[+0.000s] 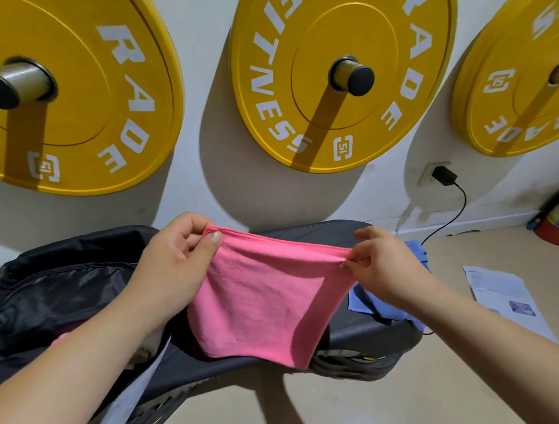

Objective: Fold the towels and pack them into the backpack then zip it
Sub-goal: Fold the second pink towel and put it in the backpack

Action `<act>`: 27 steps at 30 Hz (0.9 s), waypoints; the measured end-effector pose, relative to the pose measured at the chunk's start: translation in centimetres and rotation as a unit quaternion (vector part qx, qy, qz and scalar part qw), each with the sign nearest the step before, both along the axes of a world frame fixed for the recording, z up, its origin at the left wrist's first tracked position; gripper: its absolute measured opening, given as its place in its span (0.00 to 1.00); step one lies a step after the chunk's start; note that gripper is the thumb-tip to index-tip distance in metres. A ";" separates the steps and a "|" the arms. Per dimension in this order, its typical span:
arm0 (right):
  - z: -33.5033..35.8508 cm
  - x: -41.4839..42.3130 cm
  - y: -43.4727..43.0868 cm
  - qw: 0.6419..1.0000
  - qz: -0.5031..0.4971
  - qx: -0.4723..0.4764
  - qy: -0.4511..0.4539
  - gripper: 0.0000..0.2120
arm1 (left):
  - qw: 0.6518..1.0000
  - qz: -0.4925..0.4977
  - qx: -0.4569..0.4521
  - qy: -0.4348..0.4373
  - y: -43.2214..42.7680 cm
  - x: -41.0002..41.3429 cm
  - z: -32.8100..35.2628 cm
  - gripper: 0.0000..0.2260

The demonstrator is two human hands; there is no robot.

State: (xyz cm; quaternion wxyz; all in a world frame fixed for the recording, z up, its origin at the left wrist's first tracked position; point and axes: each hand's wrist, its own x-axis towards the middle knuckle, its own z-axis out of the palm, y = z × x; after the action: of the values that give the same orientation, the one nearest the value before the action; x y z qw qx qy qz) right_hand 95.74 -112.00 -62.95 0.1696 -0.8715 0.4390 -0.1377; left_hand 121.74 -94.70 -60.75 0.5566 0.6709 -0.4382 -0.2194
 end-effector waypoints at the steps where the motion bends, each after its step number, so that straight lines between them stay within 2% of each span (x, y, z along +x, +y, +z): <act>1: 0.1 -0.1 -0.2 1.000 0.001 -0.013 0.021 0.09 | 1.000 0.002 -0.006 0.006 -0.1 0.0 0.0 0.04; 4: 0.7 -0.1 0.0 0.992 -0.021 -0.024 0.121 0.08 | 1.000 0.014 -0.023 0.012 -0.2 0.0 0.1 0.04; 6: 0.5 -0.4 0.1 0.990 -0.031 -0.014 0.134 0.07 | 0.999 0.029 -0.037 0.016 -0.1 0.2 0.2 0.03; 10: 0.1 -1.1 -0.5 0.996 -0.029 0.030 0.076 0.07 | 0.998 0.049 -0.036 0.007 0.0 0.7 0.2 0.03; 12: 0.6 -1.5 -0.6 0.993 -0.038 0.107 -0.023 0.10 | 0.997 0.058 -0.035 0.026 0.0 1.0 -0.1 0.03; 14: 1.0 -2.0 -0.5 0.951 -0.039 0.251 -0.174 0.16 | 0.996 0.068 -0.030 0.054 0.1 1.7 -0.4 0.04; 16: 1.1 -2.4 -0.5 0.875 -0.016 0.377 -0.303 0.17 | 0.995 0.064 -0.012 0.070 0.1 2.2 -0.8 0.05; 18: 1.2 -2.5 -0.5 0.811 0.000 0.438 -0.388 0.19 | 0.996 0.045 0.012 0.079 0.2 2.5 -1.2 0.05; 21: 2.2 -3.1 -0.4 0.764 -0.013 0.473 -0.440 0.18 | 0.995 0.015 0.032 0.095 0.8 2.6 -1.1 0.04; 22: 2.5 -3.3 -0.3 0.766 -0.014 0.469 -0.439 0.17 | 0.995 0.003 0.041 0.091 1.0 2.6 -0.9 0.05; 23: 2.7 -3.4 0.0 0.791 -0.010 0.449 -0.416 0.14 | 0.995 -0.010 0.052 0.082 1.3 2.4 -0.7 0.05; 25: 2.5 -3.1 1.0 0.870 0.019 0.382 -0.311 0.06 | 0.994 -0.049 0.066 0.075 1.6 1.5 -0.1 0.06; 27: 1.7 -1.9 2.4 0.909 0.054 0.346 -0.225 0.10 | 0.990 -0.092 0.074 0.072 1.9 0.3 0.6 0.05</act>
State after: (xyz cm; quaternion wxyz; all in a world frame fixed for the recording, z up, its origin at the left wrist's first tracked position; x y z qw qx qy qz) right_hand 93.82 -109.59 -61.25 0.5621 -0.7265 0.3612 -0.1603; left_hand 122.02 -92.80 -60.18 0.5128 0.6497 -0.4390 -0.3496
